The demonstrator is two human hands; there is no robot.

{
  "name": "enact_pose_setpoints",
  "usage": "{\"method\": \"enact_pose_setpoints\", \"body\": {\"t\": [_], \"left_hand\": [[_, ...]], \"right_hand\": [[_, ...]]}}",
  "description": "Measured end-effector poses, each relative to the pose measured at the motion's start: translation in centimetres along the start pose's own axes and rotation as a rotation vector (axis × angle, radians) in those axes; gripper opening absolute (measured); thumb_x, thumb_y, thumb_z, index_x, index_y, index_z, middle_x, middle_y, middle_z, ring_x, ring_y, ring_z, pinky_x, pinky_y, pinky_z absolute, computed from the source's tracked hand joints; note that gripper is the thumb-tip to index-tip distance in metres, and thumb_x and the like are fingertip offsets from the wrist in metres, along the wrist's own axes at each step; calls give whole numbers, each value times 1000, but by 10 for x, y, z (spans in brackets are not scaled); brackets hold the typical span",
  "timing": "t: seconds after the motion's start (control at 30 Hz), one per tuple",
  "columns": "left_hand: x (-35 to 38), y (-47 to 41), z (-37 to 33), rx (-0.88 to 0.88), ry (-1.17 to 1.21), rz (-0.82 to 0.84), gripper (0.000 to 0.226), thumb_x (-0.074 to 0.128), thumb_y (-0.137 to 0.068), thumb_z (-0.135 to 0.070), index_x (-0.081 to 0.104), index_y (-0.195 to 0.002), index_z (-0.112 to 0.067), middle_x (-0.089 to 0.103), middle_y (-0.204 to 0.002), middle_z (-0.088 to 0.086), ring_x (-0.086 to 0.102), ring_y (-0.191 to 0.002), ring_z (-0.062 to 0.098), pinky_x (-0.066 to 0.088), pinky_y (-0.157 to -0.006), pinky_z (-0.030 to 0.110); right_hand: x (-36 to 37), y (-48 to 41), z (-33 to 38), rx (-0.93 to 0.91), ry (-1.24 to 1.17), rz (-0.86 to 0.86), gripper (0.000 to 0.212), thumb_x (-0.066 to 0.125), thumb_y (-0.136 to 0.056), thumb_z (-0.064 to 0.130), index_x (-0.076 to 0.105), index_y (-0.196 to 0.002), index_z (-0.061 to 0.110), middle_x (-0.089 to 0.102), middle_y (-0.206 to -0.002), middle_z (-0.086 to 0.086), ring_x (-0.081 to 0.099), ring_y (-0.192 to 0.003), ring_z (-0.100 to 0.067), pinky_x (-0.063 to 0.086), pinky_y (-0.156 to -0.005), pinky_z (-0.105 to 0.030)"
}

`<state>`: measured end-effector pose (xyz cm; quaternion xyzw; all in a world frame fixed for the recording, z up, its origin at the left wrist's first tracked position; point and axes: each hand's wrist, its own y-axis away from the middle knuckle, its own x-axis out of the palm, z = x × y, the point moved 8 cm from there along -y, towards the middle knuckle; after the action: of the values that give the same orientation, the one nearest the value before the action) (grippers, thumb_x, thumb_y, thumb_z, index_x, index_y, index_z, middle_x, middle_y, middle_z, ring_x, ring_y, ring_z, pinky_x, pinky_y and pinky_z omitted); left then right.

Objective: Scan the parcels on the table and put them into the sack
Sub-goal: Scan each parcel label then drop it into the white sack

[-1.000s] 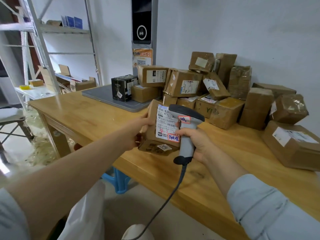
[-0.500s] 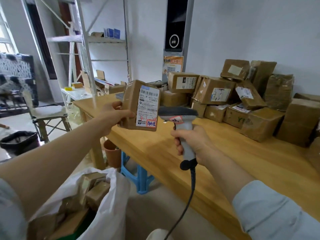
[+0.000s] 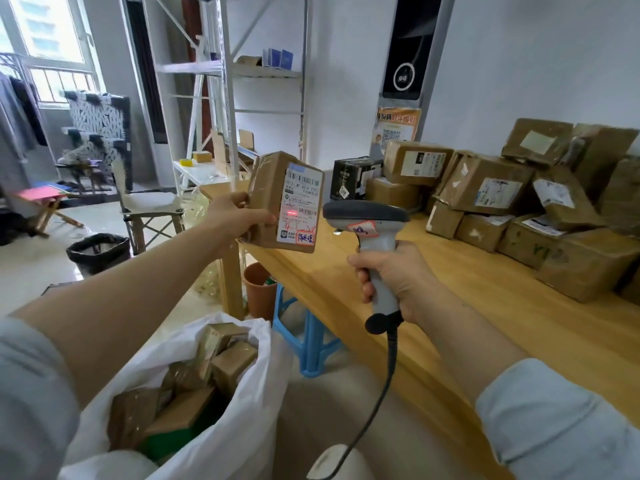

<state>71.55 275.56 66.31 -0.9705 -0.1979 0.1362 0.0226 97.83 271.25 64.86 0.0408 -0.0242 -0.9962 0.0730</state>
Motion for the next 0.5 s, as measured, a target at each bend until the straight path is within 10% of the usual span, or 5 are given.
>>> {"method": "enact_pose_setpoints", "body": {"t": [0.5], "left_hand": [[-21, -1, 16, -36, 26, -38, 49, 80, -72, -12, 58, -116, -12, 65, -106, 7, 65, -94, 25, 56, -73, 35]], "right_hand": [[28, -4, -2, 25, -48, 47, 12, 69, -82, 6, 57, -79, 6, 54, -56, -5, 47, -42, -14, 46, -45, -26]]}}
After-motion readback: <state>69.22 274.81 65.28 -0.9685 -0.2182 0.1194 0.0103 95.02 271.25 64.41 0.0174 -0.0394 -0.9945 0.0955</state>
